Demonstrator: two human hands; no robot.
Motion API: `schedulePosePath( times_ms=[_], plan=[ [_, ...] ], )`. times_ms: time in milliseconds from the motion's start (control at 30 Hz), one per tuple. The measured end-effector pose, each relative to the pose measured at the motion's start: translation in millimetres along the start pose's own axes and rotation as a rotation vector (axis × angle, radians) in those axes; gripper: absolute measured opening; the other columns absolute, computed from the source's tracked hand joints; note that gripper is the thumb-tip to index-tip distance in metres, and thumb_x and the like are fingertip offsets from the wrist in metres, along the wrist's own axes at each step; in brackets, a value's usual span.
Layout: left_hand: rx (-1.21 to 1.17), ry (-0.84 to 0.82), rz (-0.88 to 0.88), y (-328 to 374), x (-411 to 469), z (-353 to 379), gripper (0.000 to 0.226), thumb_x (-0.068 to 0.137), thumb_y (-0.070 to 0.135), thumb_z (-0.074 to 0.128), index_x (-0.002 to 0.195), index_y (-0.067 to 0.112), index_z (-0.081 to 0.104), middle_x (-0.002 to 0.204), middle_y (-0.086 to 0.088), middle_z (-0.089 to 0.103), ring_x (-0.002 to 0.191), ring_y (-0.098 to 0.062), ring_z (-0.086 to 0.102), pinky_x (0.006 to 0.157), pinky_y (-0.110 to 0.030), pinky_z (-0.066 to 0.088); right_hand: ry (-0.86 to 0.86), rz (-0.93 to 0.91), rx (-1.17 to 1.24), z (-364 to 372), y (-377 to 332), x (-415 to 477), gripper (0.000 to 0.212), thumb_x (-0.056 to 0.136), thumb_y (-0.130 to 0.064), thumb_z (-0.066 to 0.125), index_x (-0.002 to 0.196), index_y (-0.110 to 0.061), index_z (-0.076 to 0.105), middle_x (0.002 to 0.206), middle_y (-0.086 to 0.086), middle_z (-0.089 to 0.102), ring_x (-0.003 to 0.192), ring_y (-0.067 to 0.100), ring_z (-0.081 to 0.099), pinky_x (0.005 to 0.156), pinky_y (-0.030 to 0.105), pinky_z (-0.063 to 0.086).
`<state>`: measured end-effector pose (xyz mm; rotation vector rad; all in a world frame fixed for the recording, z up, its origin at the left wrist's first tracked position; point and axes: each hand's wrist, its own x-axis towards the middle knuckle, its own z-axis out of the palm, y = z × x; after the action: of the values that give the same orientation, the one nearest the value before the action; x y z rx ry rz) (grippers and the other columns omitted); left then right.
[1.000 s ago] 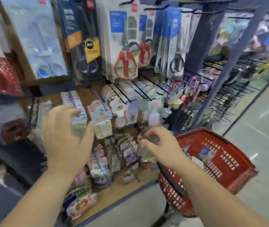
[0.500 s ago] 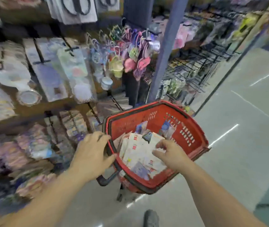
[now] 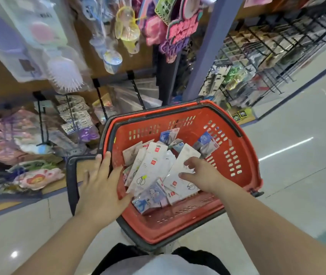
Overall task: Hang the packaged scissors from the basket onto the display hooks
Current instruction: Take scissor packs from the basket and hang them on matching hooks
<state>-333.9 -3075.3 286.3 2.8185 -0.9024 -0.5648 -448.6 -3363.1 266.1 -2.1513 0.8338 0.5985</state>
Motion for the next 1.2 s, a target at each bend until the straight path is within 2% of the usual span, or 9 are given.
schedulePosePath(
  times_ms=[133, 267, 367, 433, 533, 733, 867, 1033, 1200],
  plan=[
    [-0.034, -0.006, -0.021, -3.3, 2.9, 5.3, 0.102, 0.077, 0.081, 0.052, 0.162, 0.029, 0.034, 0.170, 0.005, -0.031, 0.156, -0.016, -0.036, 0.130, -0.057, 0.006, -0.062, 0.013, 0.044, 4.8, -1.1, 33.2, 0.075, 0.088, -0.045, 0.081, 0.150, -0.021, 0.047, 0.147, 0.005, 0.055, 0.129, 0.026, 0.058, 0.088, 0.032, 0.049],
    [-0.064, -0.019, -0.071, -0.8, 5.9, 5.1, 0.114, 0.070, 0.088, 0.038, 0.167, 0.030, 0.023, 0.167, 0.013, -0.040, 0.156, -0.010, -0.034, 0.130, -0.056, 0.007, -0.091, -0.017, 0.093, 11.4, -9.1, 91.3, 0.087, 0.086, -0.039, 0.084, 0.157, -0.016, 0.039, 0.153, 0.002, 0.051, 0.134, 0.025, 0.054, 0.100, 0.034, 0.047],
    [-0.125, 0.023, -0.071, -5.6, 6.0, 6.6, 0.114, 0.073, 0.083, 0.055, 0.168, 0.029, 0.019, 0.174, 0.017, -0.021, 0.160, -0.008, -0.020, 0.129, -0.054, 0.012, -0.127, -0.028, 0.235, 26.2, -21.8, 137.6, 0.072, 0.089, -0.027, 0.083, 0.149, -0.015, 0.045, 0.136, -0.004, 0.059, 0.124, 0.021, 0.059, 0.090, 0.030, 0.045],
    [-0.123, 0.053, -0.077, -8.0, 4.3, 10.5, 0.115, 0.073, 0.074, 0.068, 0.167, 0.029, 0.021, 0.176, 0.016, -0.009, 0.163, -0.009, -0.010, 0.131, -0.044, 0.011, -0.135, 0.001, 0.317, 36.6, -29.4, 161.2, 0.073, 0.089, -0.021, 0.083, 0.150, -0.014, 0.045, 0.129, -0.004, 0.057, 0.115, 0.020, 0.059, 0.088, 0.029, 0.046],
    [-0.093, 0.107, -0.085, -9.4, 4.6, 15.7, 0.111, 0.074, 0.070, 0.068, 0.166, 0.024, 0.026, 0.178, 0.009, 0.004, 0.164, -0.015, 0.000, 0.130, -0.029, 0.002, -0.106, -0.007, 0.182, 55.3, -22.5, 186.6, 0.073, 0.080, -0.032, 0.091, 0.140, -0.015, 0.052, 0.123, 0.002, 0.064, 0.106, 0.022, 0.062, 0.086, 0.033, 0.051],
    [-0.106, 0.148, -0.066, -9.0, 12.2, 17.7, 0.100, 0.077, 0.064, 0.059, 0.162, 0.018, 0.036, 0.178, 0.002, 0.010, 0.164, -0.023, 0.006, 0.126, -0.054, 0.022, -0.035, -0.210, -0.425, 75.4, 5.2, 199.7, 0.090, 0.067, -0.073, 0.083, 0.139, -0.025, 0.059, 0.139, 0.004, 0.060, 0.130, 0.032, 0.052, 0.106, 0.044, 0.046],
    [-0.078, 0.124, -0.061, -4.0, 16.3, 18.7, 0.097, 0.078, 0.063, 0.059, 0.161, 0.018, 0.037, 0.178, -0.002, 0.009, 0.164, -0.025, 0.005, 0.124, -0.054, 0.023, -0.039, -0.386, -0.457, 81.1, 9.6, 197.2, 0.074, 0.068, -0.063, 0.087, 0.132, -0.030, 0.070, 0.144, -0.005, 0.053, 0.136, 0.031, 0.041, 0.114, 0.049, 0.036],
    [-0.068, 0.105, -0.085, -1.2, 12.0, 17.3, 0.095, 0.078, 0.062, 0.059, 0.161, 0.020, 0.039, 0.178, -0.003, 0.008, 0.164, -0.026, 0.004, 0.124, -0.059, 0.028, -0.241, -0.492, -0.513, 92.0, -1.7, 187.4, 0.078, 0.075, -0.051, 0.086, 0.146, -0.035, 0.058, 0.160, -0.007, 0.042, 0.142, 0.030, 0.040, 0.117, 0.045, 0.036],
    [-0.065, 0.107, -0.084, -0.5, 11.6, 16.4, 0.093, 0.079, 0.062, 0.058, 0.160, 0.021, 0.039, 0.178, -0.003, 0.007, 0.164, -0.026, 0.004, 0.123, -0.061, 0.029, -0.184, -0.499, -0.451, 102.4, -7.6, 187.4, 0.047, 0.082, -0.038, 0.085, 0.124, -0.021, 0.076, 0.161, -0.003, 0.039, 0.142, 0.030, 0.037, 0.118, 0.047, 0.034]
  ],
)
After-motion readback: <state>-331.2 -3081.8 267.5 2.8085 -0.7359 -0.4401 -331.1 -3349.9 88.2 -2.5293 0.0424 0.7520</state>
